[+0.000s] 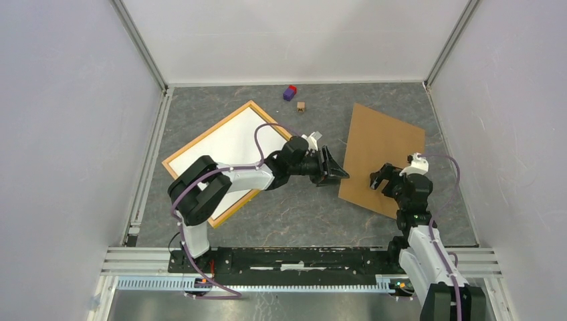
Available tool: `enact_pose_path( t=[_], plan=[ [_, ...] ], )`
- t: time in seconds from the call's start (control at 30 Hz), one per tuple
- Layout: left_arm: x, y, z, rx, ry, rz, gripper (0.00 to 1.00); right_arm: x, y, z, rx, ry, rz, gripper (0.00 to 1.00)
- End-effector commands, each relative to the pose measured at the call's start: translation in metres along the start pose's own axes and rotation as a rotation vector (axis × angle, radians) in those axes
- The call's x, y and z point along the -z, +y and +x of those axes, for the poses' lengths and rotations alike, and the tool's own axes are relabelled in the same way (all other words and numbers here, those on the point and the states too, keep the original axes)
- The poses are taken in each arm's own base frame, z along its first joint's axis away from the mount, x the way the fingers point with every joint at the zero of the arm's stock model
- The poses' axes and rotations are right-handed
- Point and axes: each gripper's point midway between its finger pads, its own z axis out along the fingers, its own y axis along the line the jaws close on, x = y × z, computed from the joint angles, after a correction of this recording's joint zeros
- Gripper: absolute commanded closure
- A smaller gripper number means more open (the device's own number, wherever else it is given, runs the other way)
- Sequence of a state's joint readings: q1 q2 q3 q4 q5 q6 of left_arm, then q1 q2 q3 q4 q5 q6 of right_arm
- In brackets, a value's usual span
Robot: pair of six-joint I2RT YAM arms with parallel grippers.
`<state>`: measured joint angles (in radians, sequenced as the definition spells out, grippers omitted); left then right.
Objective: Put the photo into the frame
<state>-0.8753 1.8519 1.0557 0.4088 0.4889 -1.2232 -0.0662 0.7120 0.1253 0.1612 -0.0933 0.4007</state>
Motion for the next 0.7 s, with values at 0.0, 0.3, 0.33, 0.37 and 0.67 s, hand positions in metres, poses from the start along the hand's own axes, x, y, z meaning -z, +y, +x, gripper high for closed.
enact_pose_path(
  t=[0.0,0.3,0.33,0.37,0.67],
  plan=[
    [0.021,-0.051,-0.021,-0.032,-0.092,0.175,0.40,0.016,0.012,0.062,-0.016,0.320,-0.066,0.04],
    [0.053,-0.014,-0.052,0.007,-0.183,0.127,0.38,0.005,0.009,0.024,0.070,0.332,-0.004,0.04],
    [0.053,-0.008,-0.052,-0.001,-0.173,0.108,0.36,0.004,0.003,0.015,0.083,0.327,0.047,0.03],
    [0.053,-0.002,-0.051,-0.017,-0.163,0.084,0.33,0.003,-0.003,0.005,0.096,0.319,0.095,0.03],
    [0.043,0.031,-0.032,-0.134,-0.061,-0.087,0.23,0.003,-0.083,-0.042,0.078,0.282,0.551,0.02]
  ],
)
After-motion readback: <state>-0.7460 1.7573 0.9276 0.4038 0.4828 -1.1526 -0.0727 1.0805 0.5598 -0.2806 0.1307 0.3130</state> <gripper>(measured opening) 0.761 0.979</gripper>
